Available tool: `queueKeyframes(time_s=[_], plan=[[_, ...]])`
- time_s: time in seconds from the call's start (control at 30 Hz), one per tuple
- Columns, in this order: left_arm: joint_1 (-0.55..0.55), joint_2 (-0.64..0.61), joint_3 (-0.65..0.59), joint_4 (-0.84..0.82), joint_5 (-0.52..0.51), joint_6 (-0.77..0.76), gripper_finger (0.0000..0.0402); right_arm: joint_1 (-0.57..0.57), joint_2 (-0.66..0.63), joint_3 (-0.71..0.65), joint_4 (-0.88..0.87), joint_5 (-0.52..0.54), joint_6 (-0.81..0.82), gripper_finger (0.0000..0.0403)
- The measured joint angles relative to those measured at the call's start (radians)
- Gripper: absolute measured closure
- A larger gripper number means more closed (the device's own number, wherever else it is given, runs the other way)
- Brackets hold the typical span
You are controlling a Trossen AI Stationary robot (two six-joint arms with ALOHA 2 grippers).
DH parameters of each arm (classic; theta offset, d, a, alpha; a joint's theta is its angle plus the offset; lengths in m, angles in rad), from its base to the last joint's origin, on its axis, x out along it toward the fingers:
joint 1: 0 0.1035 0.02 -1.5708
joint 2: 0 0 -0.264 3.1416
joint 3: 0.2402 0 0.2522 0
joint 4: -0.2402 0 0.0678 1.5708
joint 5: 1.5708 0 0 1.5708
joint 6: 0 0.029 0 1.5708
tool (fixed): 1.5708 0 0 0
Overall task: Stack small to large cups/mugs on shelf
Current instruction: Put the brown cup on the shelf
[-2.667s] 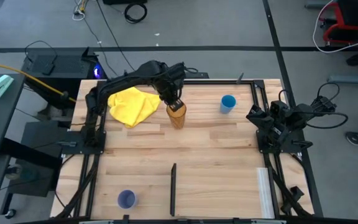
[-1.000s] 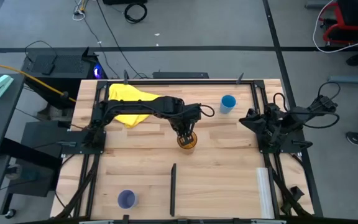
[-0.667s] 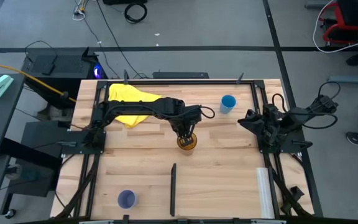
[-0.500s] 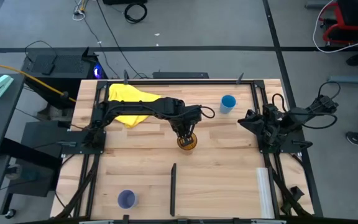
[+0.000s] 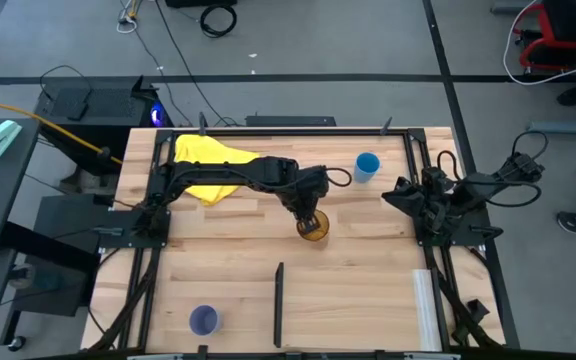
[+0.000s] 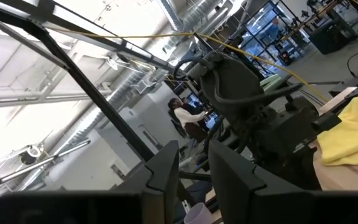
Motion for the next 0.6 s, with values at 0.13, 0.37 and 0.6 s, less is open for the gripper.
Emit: queueKeyframes(time_s=[0.13, 0.37, 0.6], plan=[[0.000, 0.017, 0.003, 0.006, 0.000, 0.000, 0.0378, 0.000, 0.000, 0.000, -0.020, 0.000, 0.008, 0.0306], [0.002, 0.054, 0.004, 0.024, 0.032, -0.007, 0.0383, 0.000, 0.014, 0.000, -0.048, 0.003, 0.034, 0.0306], [0.002, 0.058, 0.003, 0.036, 0.033, -0.002, 0.0372, 0.000, 0.032, 0.000, -0.109, 0.021, 0.102, 0.0306]])
